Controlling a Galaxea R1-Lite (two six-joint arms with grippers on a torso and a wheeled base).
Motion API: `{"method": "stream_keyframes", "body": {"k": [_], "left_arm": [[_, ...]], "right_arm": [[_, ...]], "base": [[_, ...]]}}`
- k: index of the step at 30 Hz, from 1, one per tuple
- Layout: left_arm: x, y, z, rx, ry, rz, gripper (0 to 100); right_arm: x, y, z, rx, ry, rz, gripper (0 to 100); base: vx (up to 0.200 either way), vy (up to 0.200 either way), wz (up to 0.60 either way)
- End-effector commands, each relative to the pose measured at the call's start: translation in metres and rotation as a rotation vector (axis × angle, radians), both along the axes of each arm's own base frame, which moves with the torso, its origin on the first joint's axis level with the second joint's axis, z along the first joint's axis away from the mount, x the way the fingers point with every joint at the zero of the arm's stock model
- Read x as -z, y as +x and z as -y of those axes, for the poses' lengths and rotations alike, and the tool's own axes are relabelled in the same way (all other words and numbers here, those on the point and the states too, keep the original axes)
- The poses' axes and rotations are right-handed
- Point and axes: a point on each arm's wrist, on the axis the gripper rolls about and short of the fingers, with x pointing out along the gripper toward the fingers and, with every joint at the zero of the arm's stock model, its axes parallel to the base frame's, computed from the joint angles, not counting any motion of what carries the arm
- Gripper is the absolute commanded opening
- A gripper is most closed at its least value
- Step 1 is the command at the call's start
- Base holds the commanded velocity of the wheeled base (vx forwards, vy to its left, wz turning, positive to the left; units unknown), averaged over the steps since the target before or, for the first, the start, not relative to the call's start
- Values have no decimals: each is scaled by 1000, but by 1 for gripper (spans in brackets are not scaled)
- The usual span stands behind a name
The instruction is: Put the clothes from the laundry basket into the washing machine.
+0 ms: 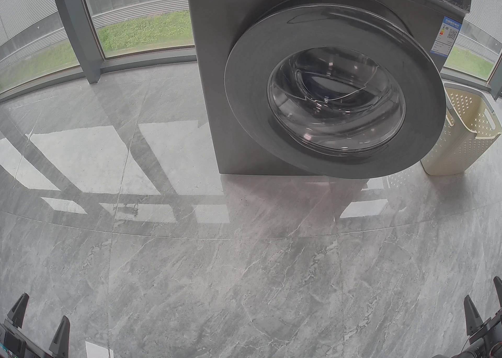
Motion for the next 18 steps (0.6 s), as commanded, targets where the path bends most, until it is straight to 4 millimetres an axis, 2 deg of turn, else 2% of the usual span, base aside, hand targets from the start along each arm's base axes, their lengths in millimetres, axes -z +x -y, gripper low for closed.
{"method": "stream_keyframes", "body": {"k": [1,3,18], "left_arm": [[5,0,0,-1,-1,0,100],[5,0,0,-1,-2,0,100],[5,0,0,-2,-2,0,100]], "right_arm": [[5,0,0,0,0,0,100],[5,0,0,0,0,0,100],[2,-1,0,-1,9,20,100]], "base": [[0,0,0],[0,0,0],[0,-200,0]]}}
